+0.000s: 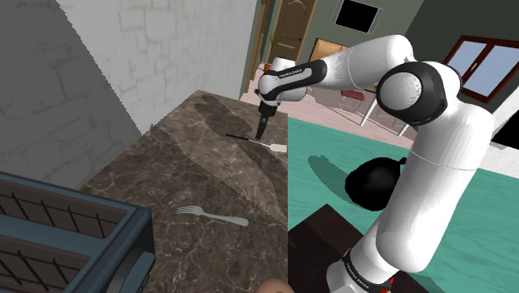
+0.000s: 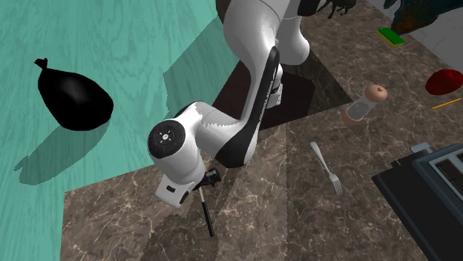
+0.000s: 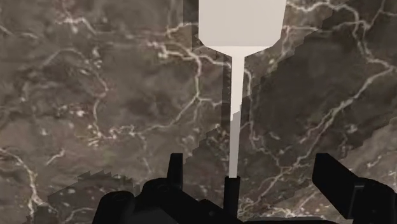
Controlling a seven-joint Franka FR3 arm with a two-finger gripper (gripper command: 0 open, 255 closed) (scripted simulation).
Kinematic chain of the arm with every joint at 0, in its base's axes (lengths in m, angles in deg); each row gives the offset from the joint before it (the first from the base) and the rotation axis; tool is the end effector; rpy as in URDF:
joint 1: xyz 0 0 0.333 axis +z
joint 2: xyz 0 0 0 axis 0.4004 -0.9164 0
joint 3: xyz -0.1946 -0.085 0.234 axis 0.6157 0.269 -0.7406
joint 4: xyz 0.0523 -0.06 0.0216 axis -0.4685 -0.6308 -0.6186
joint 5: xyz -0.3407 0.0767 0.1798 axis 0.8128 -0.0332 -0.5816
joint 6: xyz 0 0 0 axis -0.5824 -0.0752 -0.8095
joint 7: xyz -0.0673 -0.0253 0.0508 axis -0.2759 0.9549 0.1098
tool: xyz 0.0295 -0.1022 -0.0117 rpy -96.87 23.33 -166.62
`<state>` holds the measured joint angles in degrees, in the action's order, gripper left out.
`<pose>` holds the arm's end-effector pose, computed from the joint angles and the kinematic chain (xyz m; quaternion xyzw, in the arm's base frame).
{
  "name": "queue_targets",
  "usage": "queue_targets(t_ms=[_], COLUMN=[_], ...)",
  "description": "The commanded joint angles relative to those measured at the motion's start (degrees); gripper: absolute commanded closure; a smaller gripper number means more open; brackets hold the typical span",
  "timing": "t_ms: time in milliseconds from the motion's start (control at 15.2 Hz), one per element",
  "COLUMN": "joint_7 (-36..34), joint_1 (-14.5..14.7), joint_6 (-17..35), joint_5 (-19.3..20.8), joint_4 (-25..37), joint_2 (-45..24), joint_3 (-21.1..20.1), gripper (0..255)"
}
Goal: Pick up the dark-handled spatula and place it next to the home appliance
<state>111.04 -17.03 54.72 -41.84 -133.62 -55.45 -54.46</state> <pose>0.6060 -0.0537 0.3738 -0.9316 -0.3619 -0.0303 0.0123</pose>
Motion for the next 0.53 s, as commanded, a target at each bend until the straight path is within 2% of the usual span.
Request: queue_targets(t_ms=[0, 264, 462], joint_7=[0.57, 1.05, 1.05], joint_1=[-0.13, -0.22, -0.23], joint_6=[1.38, 4.32, 4.32], joint_5=[-0.41, -1.15, -1.15], joint_4=[-0.32, -1.36, -1.36], joint_2=[-1.04, -3.01, -3.01], joint_3=[-0.12, -0.40, -0.41], gripper=[0, 0, 0])
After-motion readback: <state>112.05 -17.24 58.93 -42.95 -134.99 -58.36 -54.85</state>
